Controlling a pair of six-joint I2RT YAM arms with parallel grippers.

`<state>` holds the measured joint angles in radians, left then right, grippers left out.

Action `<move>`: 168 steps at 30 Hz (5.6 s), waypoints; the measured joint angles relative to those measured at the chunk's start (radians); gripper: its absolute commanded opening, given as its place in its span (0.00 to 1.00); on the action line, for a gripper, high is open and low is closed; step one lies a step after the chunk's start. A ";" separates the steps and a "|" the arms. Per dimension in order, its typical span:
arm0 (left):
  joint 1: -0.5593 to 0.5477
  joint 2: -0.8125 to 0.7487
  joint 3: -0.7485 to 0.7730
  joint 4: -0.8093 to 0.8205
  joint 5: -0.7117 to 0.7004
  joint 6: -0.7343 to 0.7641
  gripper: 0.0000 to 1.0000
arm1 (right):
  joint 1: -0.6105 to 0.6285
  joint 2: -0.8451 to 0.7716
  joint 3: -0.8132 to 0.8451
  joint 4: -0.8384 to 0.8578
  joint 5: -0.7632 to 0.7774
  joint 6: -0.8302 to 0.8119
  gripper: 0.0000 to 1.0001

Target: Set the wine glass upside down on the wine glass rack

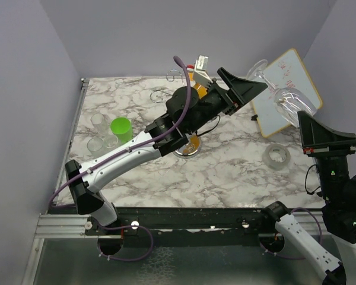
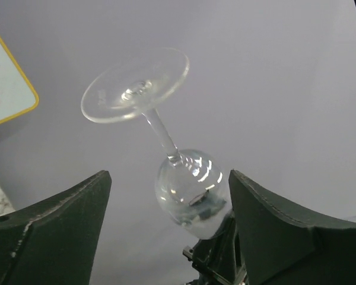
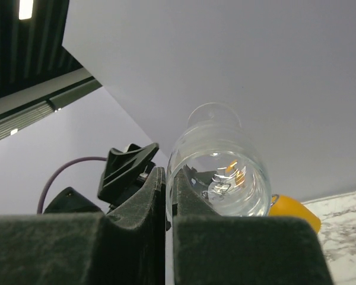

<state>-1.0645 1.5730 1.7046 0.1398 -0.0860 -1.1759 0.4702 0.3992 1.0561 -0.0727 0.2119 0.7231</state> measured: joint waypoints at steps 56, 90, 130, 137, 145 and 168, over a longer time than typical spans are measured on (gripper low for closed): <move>-0.004 -0.073 -0.006 -0.002 0.068 0.856 0.00 | 0.000 -0.026 0.150 -0.293 -0.014 -0.077 0.80; -0.003 -0.370 -0.376 -0.248 0.415 1.274 0.00 | 0.000 0.422 0.216 -0.270 -0.761 0.418 0.44; -0.005 -0.487 -0.636 0.039 0.391 1.241 0.03 | 0.001 0.364 0.077 -0.177 -0.826 0.705 0.01; -0.005 -0.485 -0.638 0.025 0.392 1.257 0.00 | -0.001 0.360 0.053 -0.168 -0.817 0.718 0.01; -0.006 -0.539 -0.721 0.016 0.348 1.236 0.00 | 0.001 0.356 0.035 -0.161 -0.804 0.697 0.68; 0.058 -0.725 -0.871 -0.142 -0.218 1.100 0.00 | 0.002 0.305 -0.005 -0.306 -0.533 0.505 0.79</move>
<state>-1.0069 0.8482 0.8333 -0.0017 -0.3042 -0.0761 0.4721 0.7044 1.0515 -0.3790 -0.3206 1.2278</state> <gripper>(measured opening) 0.052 0.788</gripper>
